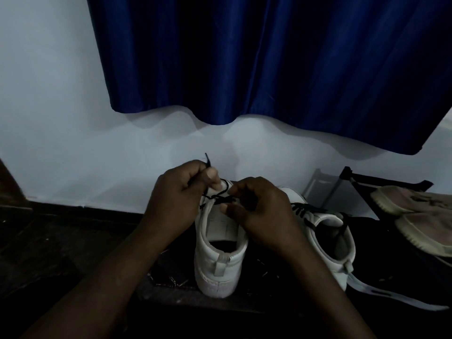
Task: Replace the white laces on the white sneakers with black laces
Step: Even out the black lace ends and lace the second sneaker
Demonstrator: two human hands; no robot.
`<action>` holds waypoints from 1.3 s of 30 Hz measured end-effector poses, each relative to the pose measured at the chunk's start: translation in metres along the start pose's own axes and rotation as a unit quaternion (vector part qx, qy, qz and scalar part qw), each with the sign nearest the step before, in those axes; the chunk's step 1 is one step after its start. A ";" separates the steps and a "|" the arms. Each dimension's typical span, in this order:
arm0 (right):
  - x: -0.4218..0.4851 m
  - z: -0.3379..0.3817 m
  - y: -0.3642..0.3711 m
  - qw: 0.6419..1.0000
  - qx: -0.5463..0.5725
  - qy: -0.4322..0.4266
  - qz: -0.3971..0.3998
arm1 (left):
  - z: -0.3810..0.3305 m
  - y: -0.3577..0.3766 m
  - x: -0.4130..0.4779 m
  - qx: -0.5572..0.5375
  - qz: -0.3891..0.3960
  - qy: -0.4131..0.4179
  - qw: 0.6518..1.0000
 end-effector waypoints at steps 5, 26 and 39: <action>-0.007 -0.006 -0.005 0.999 -0.029 0.042 -0.014 | 0.002 0.012 0.001 0.004 0.042 0.012 0.999; -0.021 -0.037 0.003 0.938 0.265 0.216 -0.053 | 0.016 0.024 0.020 0.081 0.099 -0.047 0.991; -0.026 -0.038 0.010 0.884 0.393 0.241 -0.078 | 0.007 0.025 0.018 0.217 0.086 0.008 0.972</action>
Point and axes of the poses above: each hand's wrist, its own x-axis towards the middle knuckle, its own y-axis out of the palm, z = x × y, the point moved 6 cm from there along x, towards the middle knuckle, and after that the axes turned 3 degrees about z, right-handed, at the moved point
